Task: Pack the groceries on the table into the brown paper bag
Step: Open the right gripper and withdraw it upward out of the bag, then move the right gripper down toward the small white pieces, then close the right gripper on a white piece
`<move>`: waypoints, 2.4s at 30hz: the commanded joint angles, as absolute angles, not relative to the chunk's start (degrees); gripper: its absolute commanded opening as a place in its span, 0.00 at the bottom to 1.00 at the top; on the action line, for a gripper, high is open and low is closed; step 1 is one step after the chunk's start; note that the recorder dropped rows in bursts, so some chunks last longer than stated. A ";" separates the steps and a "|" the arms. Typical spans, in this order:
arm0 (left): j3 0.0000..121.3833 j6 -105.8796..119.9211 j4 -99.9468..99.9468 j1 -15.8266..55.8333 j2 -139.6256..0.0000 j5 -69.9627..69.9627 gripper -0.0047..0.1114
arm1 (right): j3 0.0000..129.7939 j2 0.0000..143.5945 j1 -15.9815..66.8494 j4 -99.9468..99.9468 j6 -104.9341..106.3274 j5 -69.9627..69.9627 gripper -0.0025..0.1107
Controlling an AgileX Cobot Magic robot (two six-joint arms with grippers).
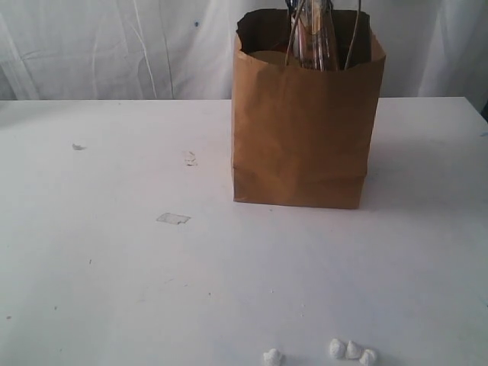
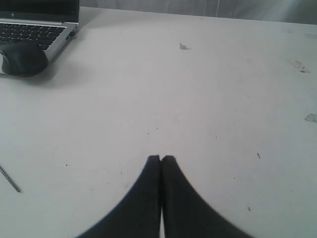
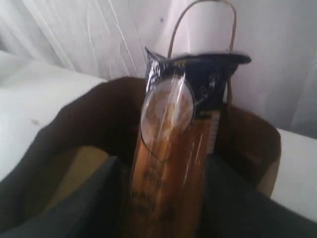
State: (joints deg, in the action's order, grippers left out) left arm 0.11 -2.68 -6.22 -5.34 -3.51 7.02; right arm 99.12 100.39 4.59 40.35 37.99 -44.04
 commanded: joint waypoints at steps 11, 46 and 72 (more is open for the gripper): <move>0.00 -2.71 -6.54 -5.03 -3.31 7.23 0.04 | 98.74 91.54 4.52 17.16 20.71 -58.35 0.13; 0.00 -2.61 -6.54 -5.03 -3.31 7.23 0.04 | 30.67 51.26 7.99 58.53 52.36 -41.00 0.02; 0.00 -2.61 -6.54 -5.03 -3.31 7.23 0.04 | 42.77 85.08 37.76 -0.33 12.29 -45.50 0.19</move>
